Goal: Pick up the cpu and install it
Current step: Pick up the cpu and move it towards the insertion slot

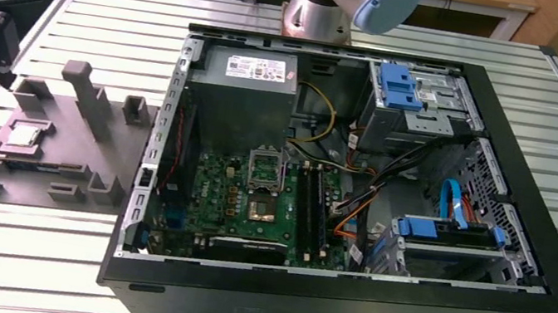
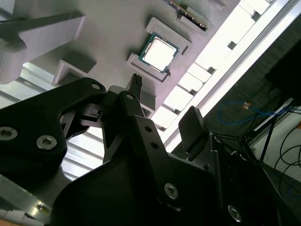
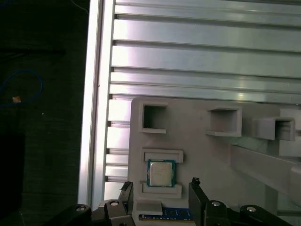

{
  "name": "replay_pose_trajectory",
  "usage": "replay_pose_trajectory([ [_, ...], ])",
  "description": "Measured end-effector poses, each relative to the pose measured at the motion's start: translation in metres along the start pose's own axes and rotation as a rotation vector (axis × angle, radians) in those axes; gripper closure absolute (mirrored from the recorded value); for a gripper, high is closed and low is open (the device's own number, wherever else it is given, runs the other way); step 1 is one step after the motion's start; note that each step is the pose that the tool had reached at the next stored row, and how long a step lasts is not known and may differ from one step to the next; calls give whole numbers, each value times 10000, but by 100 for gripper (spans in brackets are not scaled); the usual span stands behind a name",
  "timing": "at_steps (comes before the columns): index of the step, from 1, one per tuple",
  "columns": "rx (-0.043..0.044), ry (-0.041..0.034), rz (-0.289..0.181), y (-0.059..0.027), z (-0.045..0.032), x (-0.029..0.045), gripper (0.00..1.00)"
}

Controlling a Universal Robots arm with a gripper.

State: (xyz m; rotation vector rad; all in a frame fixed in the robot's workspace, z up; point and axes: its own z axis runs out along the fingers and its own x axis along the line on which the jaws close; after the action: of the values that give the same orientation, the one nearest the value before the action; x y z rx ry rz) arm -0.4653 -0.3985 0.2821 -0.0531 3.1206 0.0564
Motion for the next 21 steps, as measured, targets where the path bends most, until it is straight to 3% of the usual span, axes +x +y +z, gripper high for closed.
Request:
replay_pose_trajectory([
  [11, -2, 16, -2, -8, 181, 3, 42],
  [21, -3, 18, -2, -12, 234, 5, 42],
])
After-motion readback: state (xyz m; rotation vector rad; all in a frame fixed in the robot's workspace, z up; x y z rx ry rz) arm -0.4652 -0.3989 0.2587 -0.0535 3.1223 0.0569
